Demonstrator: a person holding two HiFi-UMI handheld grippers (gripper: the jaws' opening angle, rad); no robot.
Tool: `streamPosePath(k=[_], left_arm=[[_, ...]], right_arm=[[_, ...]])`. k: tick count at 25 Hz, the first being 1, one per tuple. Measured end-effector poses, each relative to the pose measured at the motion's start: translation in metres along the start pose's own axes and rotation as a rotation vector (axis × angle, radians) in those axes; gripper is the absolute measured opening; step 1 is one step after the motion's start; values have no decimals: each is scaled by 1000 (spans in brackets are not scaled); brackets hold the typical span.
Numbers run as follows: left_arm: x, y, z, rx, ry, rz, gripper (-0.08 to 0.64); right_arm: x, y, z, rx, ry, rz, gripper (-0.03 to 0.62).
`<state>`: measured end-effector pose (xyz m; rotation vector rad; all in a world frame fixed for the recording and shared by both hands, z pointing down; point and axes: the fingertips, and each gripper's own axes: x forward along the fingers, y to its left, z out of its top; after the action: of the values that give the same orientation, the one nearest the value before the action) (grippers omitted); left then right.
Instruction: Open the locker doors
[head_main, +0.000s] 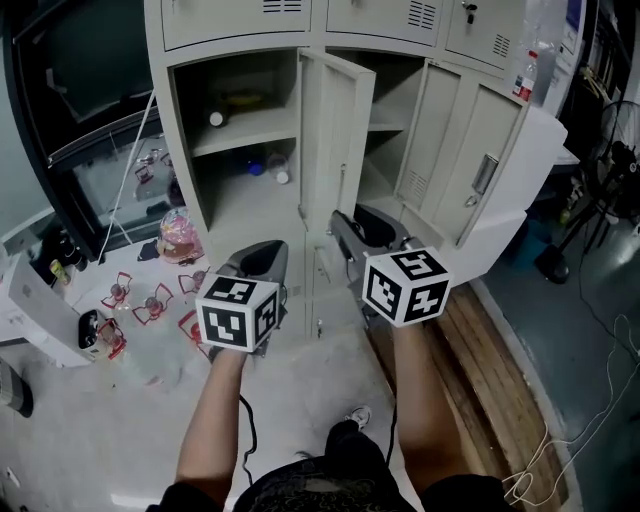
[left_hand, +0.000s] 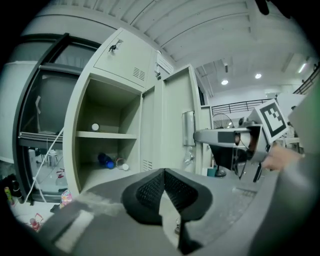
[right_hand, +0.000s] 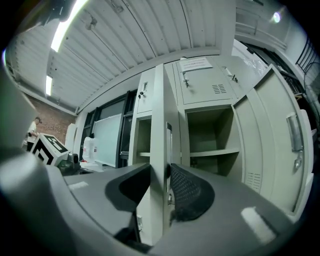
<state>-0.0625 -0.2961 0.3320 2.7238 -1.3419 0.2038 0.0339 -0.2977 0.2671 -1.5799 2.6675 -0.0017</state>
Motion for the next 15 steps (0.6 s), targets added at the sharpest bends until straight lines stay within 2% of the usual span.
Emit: streamPosePath(k=[9, 15], left_arm=[[34, -30, 3, 5, 3, -62, 2], [54, -38, 6, 9, 4, -71, 2]], right_arm=[[-15, -42, -1, 6, -1, -77, 100], [-19, -71, -2, 5, 2, -109, 89]])
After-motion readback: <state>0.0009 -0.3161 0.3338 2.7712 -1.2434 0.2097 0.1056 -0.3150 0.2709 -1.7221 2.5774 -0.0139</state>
